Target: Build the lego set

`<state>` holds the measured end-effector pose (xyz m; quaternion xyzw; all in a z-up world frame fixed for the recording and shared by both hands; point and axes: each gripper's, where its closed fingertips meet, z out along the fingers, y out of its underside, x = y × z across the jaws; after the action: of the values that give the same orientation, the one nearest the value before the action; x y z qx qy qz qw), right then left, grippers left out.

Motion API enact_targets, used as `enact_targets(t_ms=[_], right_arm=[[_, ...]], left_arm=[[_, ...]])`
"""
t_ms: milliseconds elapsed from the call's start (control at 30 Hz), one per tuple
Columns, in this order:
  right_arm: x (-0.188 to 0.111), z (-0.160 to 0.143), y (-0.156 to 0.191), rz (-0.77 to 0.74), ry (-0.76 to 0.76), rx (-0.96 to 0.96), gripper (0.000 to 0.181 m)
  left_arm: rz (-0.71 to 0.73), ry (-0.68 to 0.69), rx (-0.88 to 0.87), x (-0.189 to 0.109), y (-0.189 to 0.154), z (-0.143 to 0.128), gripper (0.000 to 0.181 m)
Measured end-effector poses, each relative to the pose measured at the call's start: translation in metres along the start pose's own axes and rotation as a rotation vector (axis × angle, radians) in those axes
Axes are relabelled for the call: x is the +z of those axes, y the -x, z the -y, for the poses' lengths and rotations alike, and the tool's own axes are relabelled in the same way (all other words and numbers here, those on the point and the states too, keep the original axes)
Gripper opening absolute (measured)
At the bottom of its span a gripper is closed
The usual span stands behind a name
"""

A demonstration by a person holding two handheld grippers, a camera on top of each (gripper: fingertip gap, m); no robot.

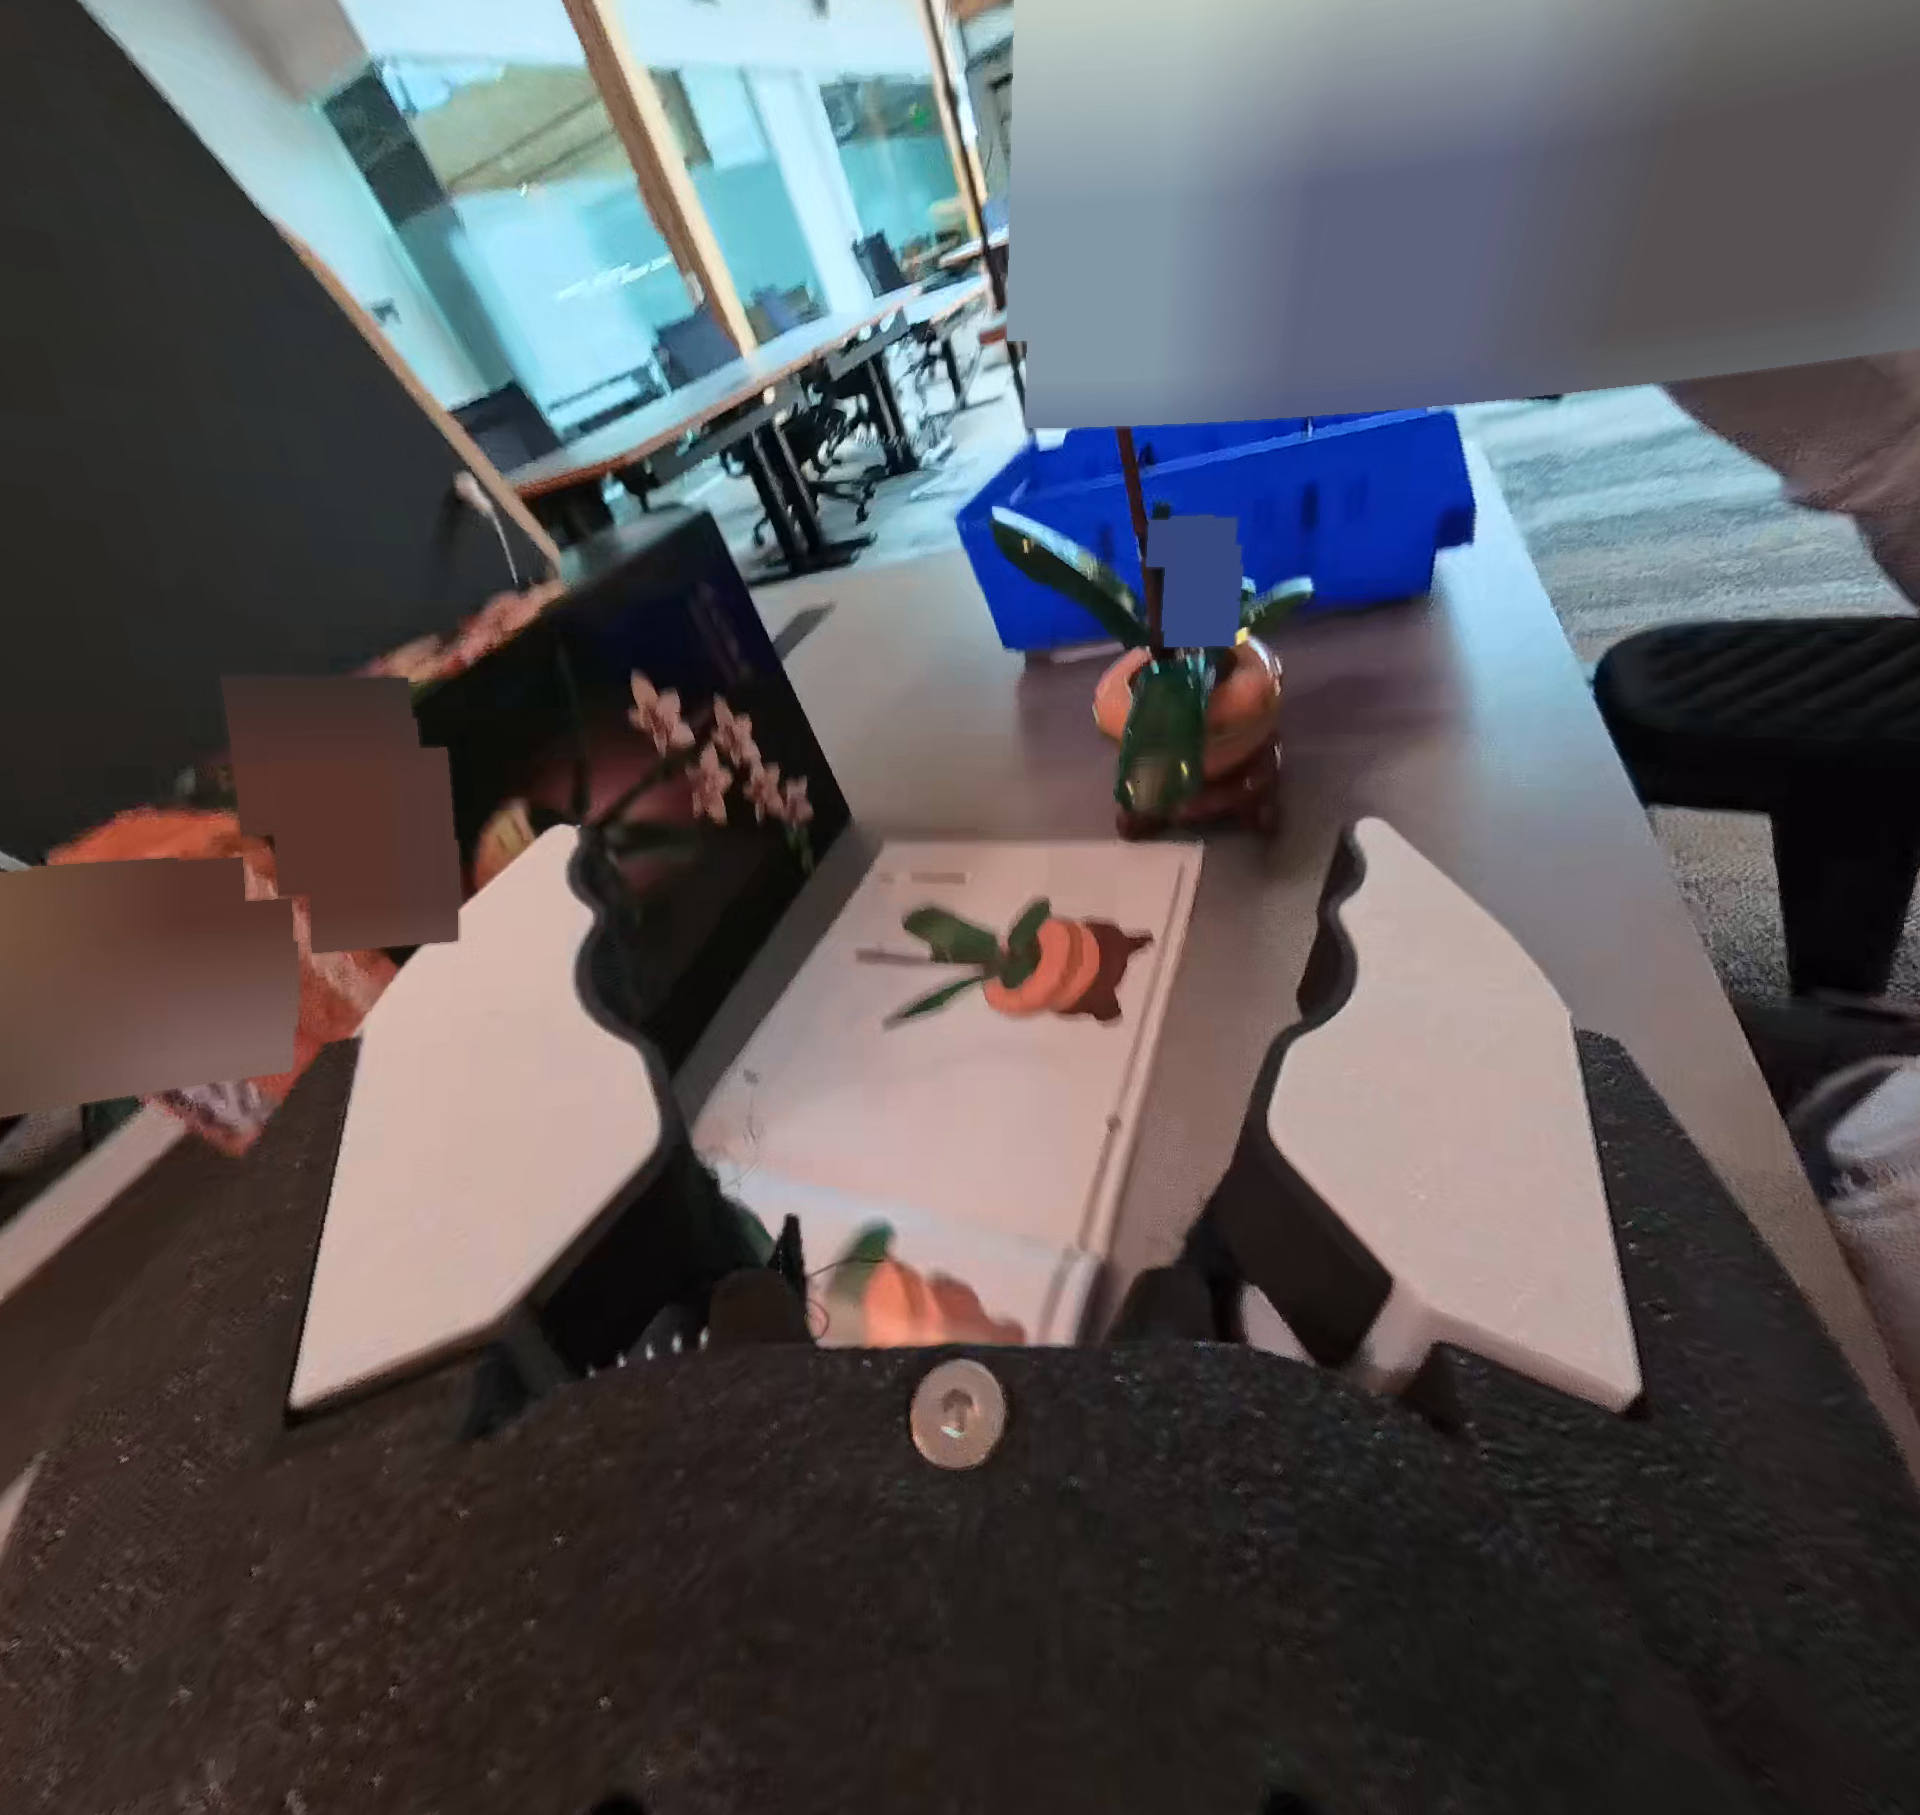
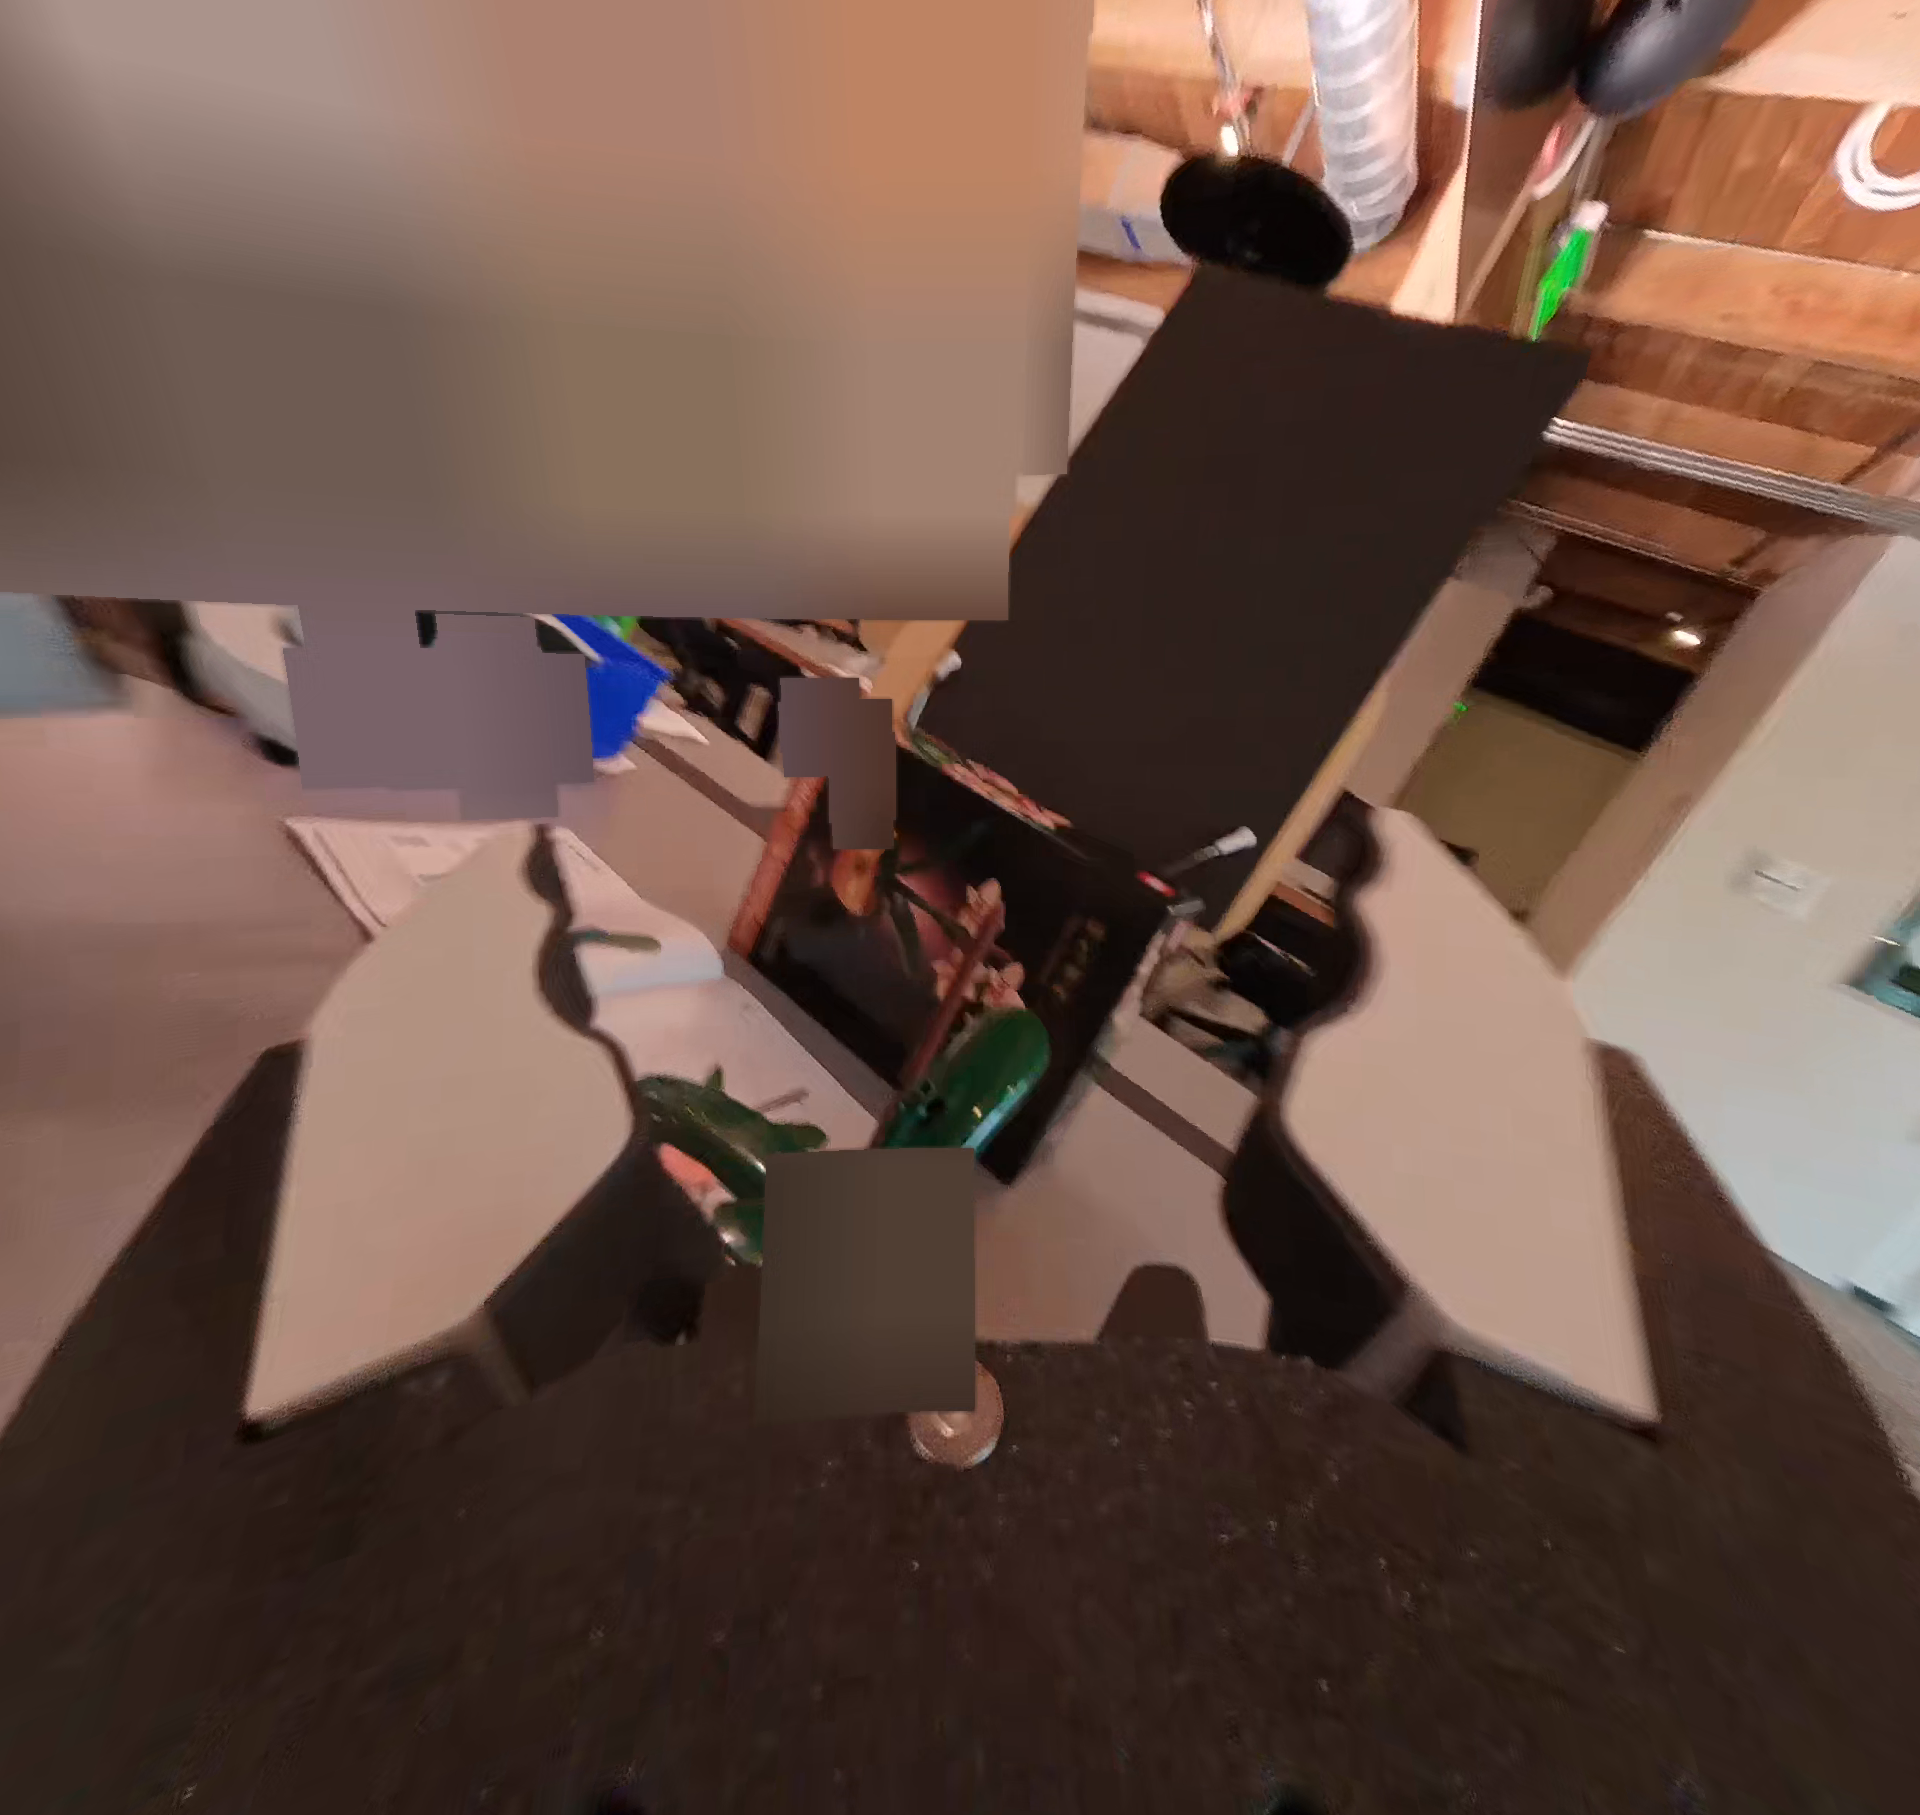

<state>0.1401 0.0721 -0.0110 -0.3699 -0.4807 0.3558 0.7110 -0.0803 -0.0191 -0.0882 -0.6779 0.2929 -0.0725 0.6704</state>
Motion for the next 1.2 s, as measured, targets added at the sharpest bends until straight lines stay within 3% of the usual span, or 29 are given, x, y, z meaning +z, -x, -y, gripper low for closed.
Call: enact_targets(t_ms=[33, 100, 167, 233, 333, 367, 433, 500, 600, 633, 700, 800, 867, 900, 967, 1033, 1133, 1200], right_arm=[[0.0, -0.007, -0.003, -0.053, 0.029, -0.049, 0.112], [-0.003, -0.007, -0.009, -0.195, 0.0, -0.176, 0.073], [-0.007, 0.006, -0.002, -0.251, -0.099, -0.222, 0.009], [-0.009, 0.021, 0.002, -0.27, -0.209, -0.151, 0.0], [-0.011, 0.028, -0.004, -0.304, -0.264, -0.066, 0.0], [-0.011, 0.024, -0.008, -0.315, -0.255, -0.037, 0.0], [-0.009, 0.007, -0.015, -0.319, -0.197, 0.056, 0.005], [-0.004, -0.015, -0.015, -0.26, -0.115, 0.169, 0.033], [0.002, -0.03, -0.007, -0.144, -0.085, 0.325, 0.107], [0.005, -0.031, -0.003, -0.093, -0.077, 0.367, 0.121], [0.008, -0.03, -0.001, -0.046, -0.062, 0.378, 0.109], [0.014, -0.025, -0.014, -0.1, -0.002, 0.187, 0.09], [0.02, -0.026, -0.028, -0.159, 0.105, 0.008, 0.058], [0.025, -0.029, -0.029, -0.136, 0.176, -0.057, 0.051], [0.034, -0.042, -0.015, 0.035, 0.359, -0.107, 0.04], [0.036, -0.057, -0.007, 0.155, 0.59, -0.081, 0.015], [0.039, -0.066, -0.001, 0.345, 0.855, -0.03, 0.011], [0.043, -0.068, -0.01, 0.415, 1.0, -0.123, 0.015]], left_arm=[[0.018, 0.024, -0.013, -0.004, -0.007, -0.01, 0.126], [0.092, 0.04, -0.015, -0.009, -0.015, -0.024, 0.12], [0.186, -0.016, 0.029, -0.012, -0.019, -0.025, 0.099], [0.294, -0.09, 0.018, -0.013, -0.015, -0.019, 0.063], [0.372, -0.219, -0.059, -0.014, -0.009, -0.013, 0.011], [0.357, -0.248, -0.098, -0.011, -0.01, -0.013, 0.002], [0.296, -0.253, -0.18, -0.002, -0.016, -0.018, 0.0], [0.277, -0.242, -0.202, 0.005, -0.019, -0.025, 0.0], [0.264, -0.219, -0.167, 0.012, -0.025, -0.031, 0.004], [0.25, -0.195, -0.149, 0.014, -0.029, -0.034, 0.008], [0.251, -0.143, -0.105, 0.017, -0.032, -0.041, 0.014], [0.265, -0.049, -0.053, 0.021, -0.033, -0.053, 0.02], [0.275, 0.032, -0.025, 0.022, -0.033, -0.065, 0.024], [0.294, 0.07, -0.009, 0.021, -0.03, -0.07, 0.025], [0.323, 0.14, 0.004, 0.019, -0.025, -0.082, 0.026], [0.339, 0.182, -0.012, 0.015, -0.021, -0.088, 0.027], [0.347, 0.19, -0.065, 0.01, -0.017, -0.091, 0.024], [0.333, 0.2, -0.09, 0.008, -0.017, -0.093, 0.024]])
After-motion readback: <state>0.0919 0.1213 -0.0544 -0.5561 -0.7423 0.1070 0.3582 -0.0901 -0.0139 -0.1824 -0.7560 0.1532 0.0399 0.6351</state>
